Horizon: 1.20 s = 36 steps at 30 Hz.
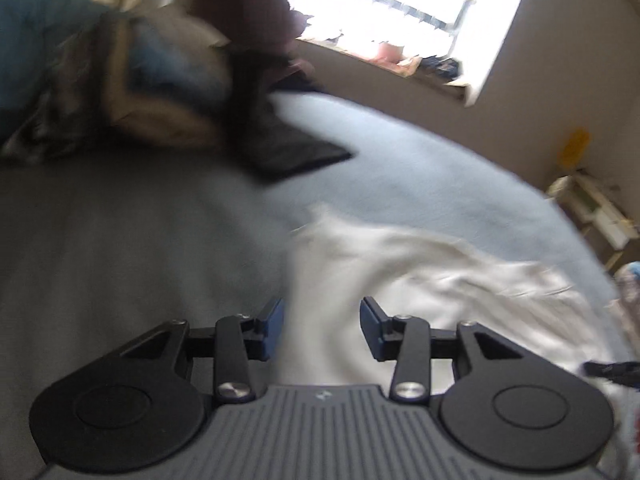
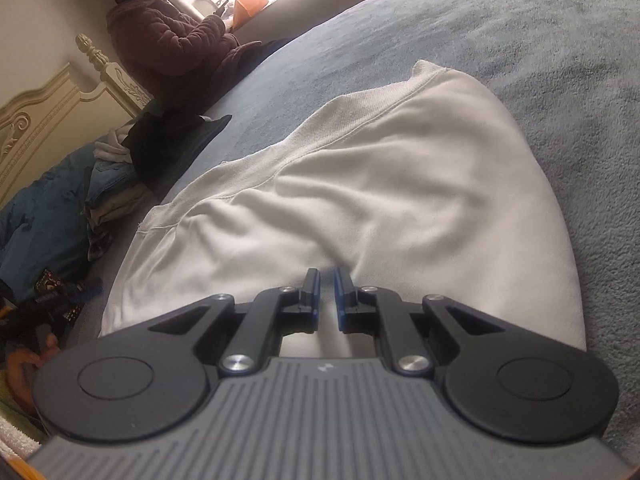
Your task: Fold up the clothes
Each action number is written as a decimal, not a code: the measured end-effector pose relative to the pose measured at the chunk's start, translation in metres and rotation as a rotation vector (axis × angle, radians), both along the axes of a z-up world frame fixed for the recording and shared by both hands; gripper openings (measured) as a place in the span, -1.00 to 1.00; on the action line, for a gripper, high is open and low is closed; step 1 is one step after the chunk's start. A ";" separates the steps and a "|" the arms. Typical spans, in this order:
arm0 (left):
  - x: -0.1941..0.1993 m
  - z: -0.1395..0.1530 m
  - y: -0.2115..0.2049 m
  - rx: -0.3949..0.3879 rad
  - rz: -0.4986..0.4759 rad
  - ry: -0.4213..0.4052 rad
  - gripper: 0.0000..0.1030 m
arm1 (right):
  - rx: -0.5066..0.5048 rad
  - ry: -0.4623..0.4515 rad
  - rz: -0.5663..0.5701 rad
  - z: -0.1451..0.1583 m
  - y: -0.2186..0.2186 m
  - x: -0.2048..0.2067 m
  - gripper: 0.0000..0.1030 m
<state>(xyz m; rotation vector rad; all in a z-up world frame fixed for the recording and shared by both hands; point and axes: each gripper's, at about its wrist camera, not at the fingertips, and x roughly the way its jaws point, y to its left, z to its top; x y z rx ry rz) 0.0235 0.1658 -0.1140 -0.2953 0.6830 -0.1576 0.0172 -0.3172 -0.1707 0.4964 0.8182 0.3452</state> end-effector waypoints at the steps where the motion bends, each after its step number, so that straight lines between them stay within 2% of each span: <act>1: 0.006 0.001 -0.008 -0.013 -0.032 -0.004 -0.17 | -0.001 0.001 -0.002 0.000 0.000 0.000 -0.87; 3: 0.021 -0.001 -0.024 -0.026 -0.087 0.003 -0.16 | 0.000 0.004 -0.006 0.000 0.001 0.000 -0.87; 5: 0.038 -0.010 -0.034 -0.025 -0.100 0.013 -0.16 | 0.002 0.005 -0.009 0.000 0.001 0.000 -0.87; 9: 0.071 -0.039 -0.036 0.001 -0.045 0.082 -0.22 | 0.002 0.006 -0.010 0.000 0.001 -0.001 -0.87; 10: 0.076 -0.043 -0.033 0.010 -0.034 0.079 -0.28 | 0.001 0.006 -0.010 0.000 0.001 -0.002 -0.87; 18: 0.100 -0.047 -0.022 -0.002 0.004 0.043 -0.29 | 0.013 0.013 -0.012 -0.002 -0.001 -0.002 -0.87; 25: 0.091 -0.052 -0.018 -0.010 0.059 -0.002 -0.38 | 0.023 0.013 -0.020 -0.002 -0.002 -0.003 -0.87; 30: 0.085 -0.045 -0.013 -0.003 0.105 -0.008 -0.37 | 0.000 -0.018 -0.024 0.011 -0.001 0.004 -0.81; 32: 0.080 -0.036 -0.016 0.025 0.098 -0.022 -0.19 | -0.007 -0.041 -0.031 0.018 -0.003 0.009 -0.81; 36: 0.067 -0.018 -0.044 0.079 0.007 -0.072 -0.07 | -0.055 -0.072 -0.029 0.028 -0.002 0.031 -0.81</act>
